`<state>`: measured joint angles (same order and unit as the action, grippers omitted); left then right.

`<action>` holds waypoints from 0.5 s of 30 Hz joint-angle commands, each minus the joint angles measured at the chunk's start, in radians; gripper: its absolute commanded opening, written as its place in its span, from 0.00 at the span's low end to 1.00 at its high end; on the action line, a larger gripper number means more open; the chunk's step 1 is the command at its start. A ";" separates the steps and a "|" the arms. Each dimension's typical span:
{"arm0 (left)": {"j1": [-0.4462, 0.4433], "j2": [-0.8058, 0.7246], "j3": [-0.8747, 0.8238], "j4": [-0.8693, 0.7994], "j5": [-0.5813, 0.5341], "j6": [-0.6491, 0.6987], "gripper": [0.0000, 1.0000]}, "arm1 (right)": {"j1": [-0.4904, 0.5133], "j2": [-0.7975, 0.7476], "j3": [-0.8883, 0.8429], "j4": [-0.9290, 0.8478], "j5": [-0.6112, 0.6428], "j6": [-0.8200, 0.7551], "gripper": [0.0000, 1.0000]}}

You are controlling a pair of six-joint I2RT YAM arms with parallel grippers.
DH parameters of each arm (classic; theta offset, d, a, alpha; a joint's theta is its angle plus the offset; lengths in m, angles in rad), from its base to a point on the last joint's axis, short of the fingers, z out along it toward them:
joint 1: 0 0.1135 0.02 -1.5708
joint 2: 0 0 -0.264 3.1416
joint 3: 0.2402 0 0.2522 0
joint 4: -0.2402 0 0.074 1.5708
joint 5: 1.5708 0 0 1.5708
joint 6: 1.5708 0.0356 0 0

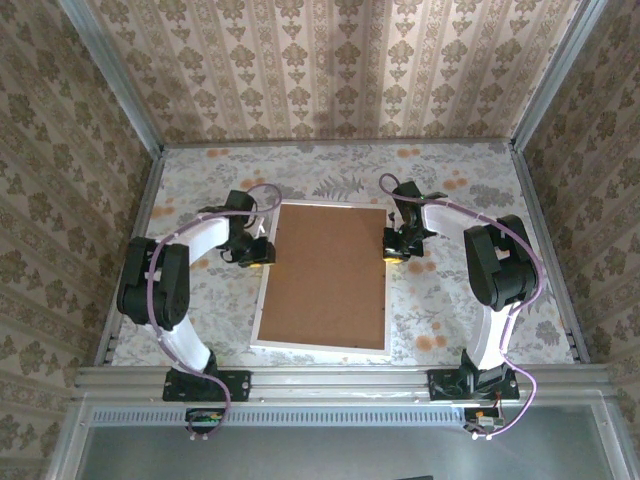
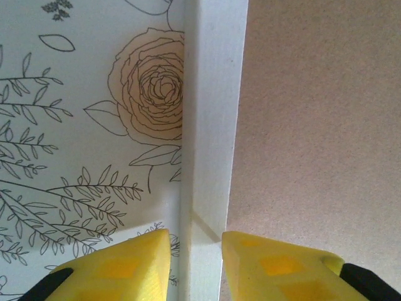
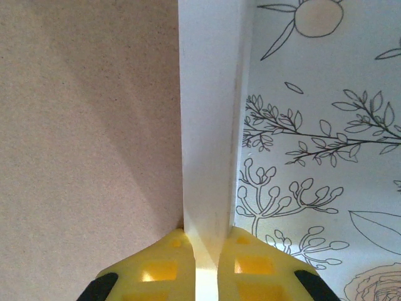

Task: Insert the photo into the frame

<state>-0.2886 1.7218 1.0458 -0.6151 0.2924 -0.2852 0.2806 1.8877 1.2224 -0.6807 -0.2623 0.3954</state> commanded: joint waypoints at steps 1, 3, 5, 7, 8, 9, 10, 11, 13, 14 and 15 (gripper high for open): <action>-0.007 0.012 -0.023 -0.008 0.000 0.001 0.37 | 0.017 0.033 -0.020 0.003 0.016 -0.013 0.12; -0.005 0.010 -0.028 -0.010 -0.017 0.003 0.36 | 0.017 0.031 -0.021 0.002 0.018 -0.013 0.12; -0.002 0.010 -0.032 -0.008 -0.023 0.004 0.35 | 0.017 0.031 -0.020 0.001 0.017 -0.014 0.12; -0.003 0.013 -0.032 -0.005 -0.013 0.003 0.35 | 0.016 0.031 -0.020 0.001 0.018 -0.014 0.12; -0.005 0.014 -0.033 0.000 -0.010 0.003 0.35 | 0.016 0.030 -0.019 0.001 0.018 -0.015 0.12; -0.007 0.017 -0.034 0.000 -0.004 0.003 0.35 | 0.016 0.030 -0.021 0.001 0.018 -0.013 0.12; -0.010 0.021 -0.033 0.004 0.002 0.003 0.35 | 0.017 0.030 -0.020 0.002 0.018 -0.013 0.12; -0.015 0.024 -0.033 0.009 0.006 0.003 0.35 | 0.017 0.031 -0.020 0.003 0.018 -0.013 0.12; -0.017 0.035 -0.031 0.016 0.024 0.006 0.35 | 0.017 0.033 -0.019 0.006 0.015 -0.012 0.12; -0.021 0.039 -0.030 0.026 0.040 0.002 0.35 | 0.018 0.035 -0.019 0.005 0.014 -0.012 0.12; -0.026 0.039 -0.029 0.035 0.051 -0.001 0.35 | 0.020 0.036 -0.018 0.005 0.013 -0.010 0.12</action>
<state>-0.2970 1.7271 1.0275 -0.5999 0.2985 -0.2852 0.2806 1.8877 1.2224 -0.6807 -0.2623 0.3954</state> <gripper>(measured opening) 0.351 0.120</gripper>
